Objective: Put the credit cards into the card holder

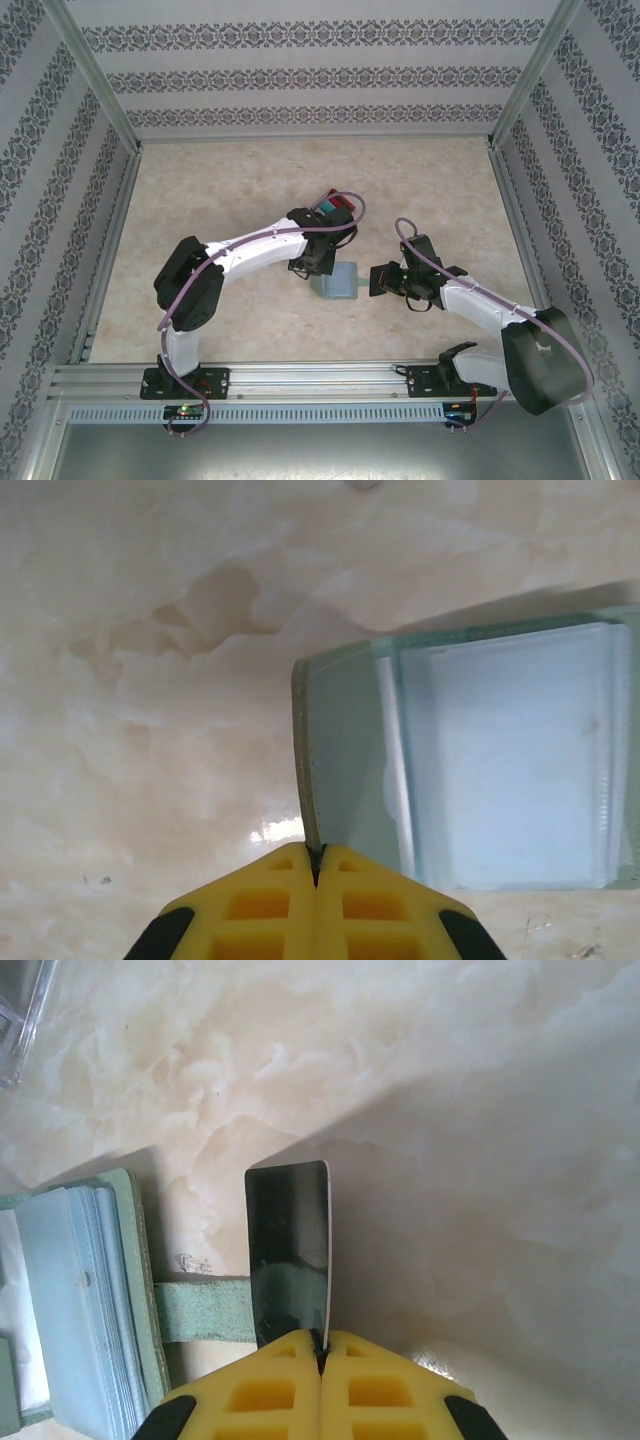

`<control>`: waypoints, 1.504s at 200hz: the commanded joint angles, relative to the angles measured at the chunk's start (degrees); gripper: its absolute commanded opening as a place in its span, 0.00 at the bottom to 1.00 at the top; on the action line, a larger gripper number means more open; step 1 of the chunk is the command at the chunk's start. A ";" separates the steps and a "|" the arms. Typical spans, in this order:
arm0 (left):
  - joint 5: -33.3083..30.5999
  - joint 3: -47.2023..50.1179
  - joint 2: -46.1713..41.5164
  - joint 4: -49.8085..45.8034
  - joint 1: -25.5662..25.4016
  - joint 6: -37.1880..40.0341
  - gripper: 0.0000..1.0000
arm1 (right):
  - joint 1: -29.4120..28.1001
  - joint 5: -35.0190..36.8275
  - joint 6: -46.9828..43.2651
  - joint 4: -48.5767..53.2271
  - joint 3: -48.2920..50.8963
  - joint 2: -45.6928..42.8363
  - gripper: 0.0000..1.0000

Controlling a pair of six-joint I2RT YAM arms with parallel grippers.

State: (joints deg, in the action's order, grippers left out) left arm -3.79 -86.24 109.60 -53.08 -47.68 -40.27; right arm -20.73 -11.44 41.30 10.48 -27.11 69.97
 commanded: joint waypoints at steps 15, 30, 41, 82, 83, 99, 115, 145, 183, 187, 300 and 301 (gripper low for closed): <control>8.63 9.85 -4.43 11.86 3.29 -1.00 0.00 | 0.53 -0.90 -2.37 2.36 -0.94 -0.35 0.03; 13.06 14.27 -6.11 18.19 4.41 -3.34 0.00 | 0.34 -1.96 -2.20 1.44 -1.74 -2.79 0.03; 14.98 16.40 -6.99 21.86 4.77 -4.62 0.00 | 0.18 -1.91 -2.14 1.89 -2.74 -4.54 0.03; 13.63 17.24 -8.09 22.68 4.97 -6.20 0.00 | -0.98 0.42 -3.16 2.12 -3.74 -9.96 0.04; 13.63 17.20 -8.09 22.67 4.97 -6.26 0.00 | -0.98 0.26 -3.16 2.06 -3.74 -10.04 0.04; 13.80 17.39 -8.30 22.78 4.97 -6.73 0.00 | -1.27 0.32 -3.36 2.84 -4.49 -9.87 0.04; 13.99 17.83 -8.66 23.09 4.97 -6.96 0.00 | -2.07 -1.44 -4.58 1.72 -4.57 -9.57 0.03; 14.03 18.64 -9.38 23.80 4.96 -8.06 0.00 | -5.31 1.71 -3.90 0.80 -5.23 -8.82 0.03; 14.61 19.00 -9.41 24.52 4.97 -8.73 0.00 | -5.90 1.71 -4.21 0.29 -5.73 -3.00 0.02; 14.53 18.99 -9.49 24.44 4.97 -8.70 0.00 | -5.86 1.69 -4.20 -0.24 -5.53 -2.71 0.02; 14.56 19.52 -9.40 24.42 4.97 -8.82 0.00 | -6.56 -2.67 -2.52 -3.89 -5.26 -0.64 0.02; 14.54 19.52 -9.40 24.42 4.97 -8.84 0.00 | -6.58 -2.73 -2.48 -4.02 -5.29 -0.68 0.03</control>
State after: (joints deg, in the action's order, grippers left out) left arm 10.52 -67.24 101.51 -29.47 -42.83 -48.34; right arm -26.24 -12.67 38.61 7.81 -31.73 69.91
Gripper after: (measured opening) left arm 0.055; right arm 0.041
